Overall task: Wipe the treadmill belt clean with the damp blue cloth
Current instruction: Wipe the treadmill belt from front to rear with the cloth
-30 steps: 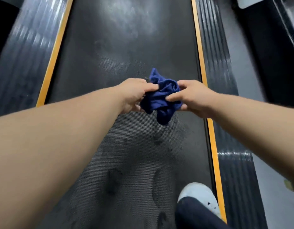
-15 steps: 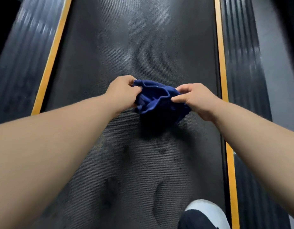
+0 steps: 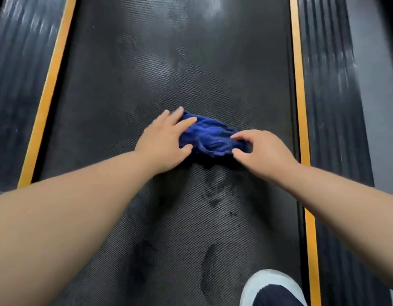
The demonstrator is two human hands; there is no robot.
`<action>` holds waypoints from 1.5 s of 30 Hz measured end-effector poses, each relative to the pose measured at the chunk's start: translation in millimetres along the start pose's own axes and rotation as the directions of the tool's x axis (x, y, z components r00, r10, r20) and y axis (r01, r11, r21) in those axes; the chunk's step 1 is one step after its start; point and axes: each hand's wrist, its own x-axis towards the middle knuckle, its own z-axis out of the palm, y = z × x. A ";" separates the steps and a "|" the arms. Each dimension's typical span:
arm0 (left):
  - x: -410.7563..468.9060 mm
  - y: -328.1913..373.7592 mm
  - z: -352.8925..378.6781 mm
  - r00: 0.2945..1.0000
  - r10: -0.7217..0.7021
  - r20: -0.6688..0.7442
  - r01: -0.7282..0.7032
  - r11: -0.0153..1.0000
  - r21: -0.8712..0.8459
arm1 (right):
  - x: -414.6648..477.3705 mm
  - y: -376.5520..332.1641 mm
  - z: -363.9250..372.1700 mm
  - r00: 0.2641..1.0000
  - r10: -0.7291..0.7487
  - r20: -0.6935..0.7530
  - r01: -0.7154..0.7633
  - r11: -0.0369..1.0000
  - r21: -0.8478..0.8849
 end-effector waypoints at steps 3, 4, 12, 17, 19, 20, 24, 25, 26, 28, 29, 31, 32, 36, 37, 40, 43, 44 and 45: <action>4.1 3.0 3.7 0.992 -0.088 0.089 0.101 0.984 -0.147 | -2.3 -7.3 7.7 0.995 -0.094 -0.019 0.093 0.995 -0.042; 2.0 0.9 2.3 0.992 -0.130 0.000 0.128 0.974 -0.185 | 0.3 -14.7 11.6 0.994 -0.109 -0.009 0.109 0.992 -0.060; -18.2 -33.6 6.4 0.880 -0.361 0.310 0.292 0.924 0.246 | 47.5 -72.5 65.0 0.916 -0.384 0.118 0.397 0.824 -0.405; -9.4 -19.2 10.3 0.853 -0.414 0.317 0.373 0.910 0.183 | 56.8 -34.1 47.8 0.970 -0.219 -0.104 0.164 0.909 -0.383; -5.7 -16.4 12.3 0.840 -0.430 0.330 0.399 0.903 0.161 | 73.2 -12.4 27.2 0.966 0.051 -0.254 -0.139 0.930 -0.339; -3.6 -16.2 12.5 0.839 -0.432 0.332 0.401 0.902 0.161 | 77.3 -7.9 23.3 0.949 0.119 -0.293 -0.210 0.931 -0.300; -0.2 -15.5 14.1 0.831 -0.440 0.341 0.402 0.898 0.178 | 40.9 -31.2 60.9 0.970 -0.055 -0.235 -0.022 0.949 -0.315; -0.4 -15.3 14.7 0.830 -0.439 0.345 0.400 0.899 0.180 | 23.3 -37.0 71.3 0.968 -0.172 -0.184 0.109 0.944 -0.311; -0.5 -15.1 14.8 0.828 -0.439 0.348 0.401 0.898 0.179 | 11.9 -35.9 77.0 0.954 -0.262 -0.145 0.213 0.934 -0.286; 0.3 -15.5 14.9 0.828 -0.440 0.347 0.401 0.898 0.182 | 18.9 -27.9 72.4 0.931 -0.358 -0.068 0.336 0.916 -0.221; 1.0 -15.5 14.3 0.830 -0.440 0.343 0.398 0.898 0.189 | 32.3 -25.7 66.6 0.937 -0.340 -0.076 0.321 0.926 -0.197; 0.5 -13.8 13.7 0.826 -0.445 0.345 0.401 0.895 0.196 | 64.3 -24.3 51.9 0.972 -0.173 -0.160 0.152 0.979 -0.136; -0.2 -13.9 14.1 0.826 -0.447 0.342 0.402 0.894 0.196 | 78.2 -23.2 44.4 0.978 -0.069 -0.197 0.049 0.993 -0.104; -0.6 -15.0 16.2 0.836 -0.438 0.332 0.392 0.898 0.199 | 58.9 -26.1 45.1 0.980 -0.122 -0.154 0.078 0.960 -0.267; -1.4 -15.6 16.3 0.837 -0.437 0.330 0.390 0.899 0.199 | 36.8 -28.0 56.4 0.967 -0.233 -0.107 0.196 0.939 -0.282; -0.9 -17.5 16.2 0.839 -0.434 0.327 0.388 0.900 0.197 | -26.6 -30.2 74.7 0.879 -0.468 0.090 0.476 0.856 -0.203; -0.4 -17.5 15.1 0.842 -0.431 0.325 0.386 0.902 0.195 | -15.5 -14.3 49.3 0.925 -0.370 0.079 0.371 0.844 -0.388; -1.0 -16.4 14.8 0.840 -0.432 0.328 0.387 0.901 0.194 | -6.6 -9.1 38.5 0.955 -0.295 0.036 0.283 0.868 -0.408; -1.5 -15.4 15.2 0.839 -0.433 0.330 0.390 0.901 0.191 | 3.3 -7.1 25.8 0.975 -0.221 -0.005 0.206 0.919 -0.337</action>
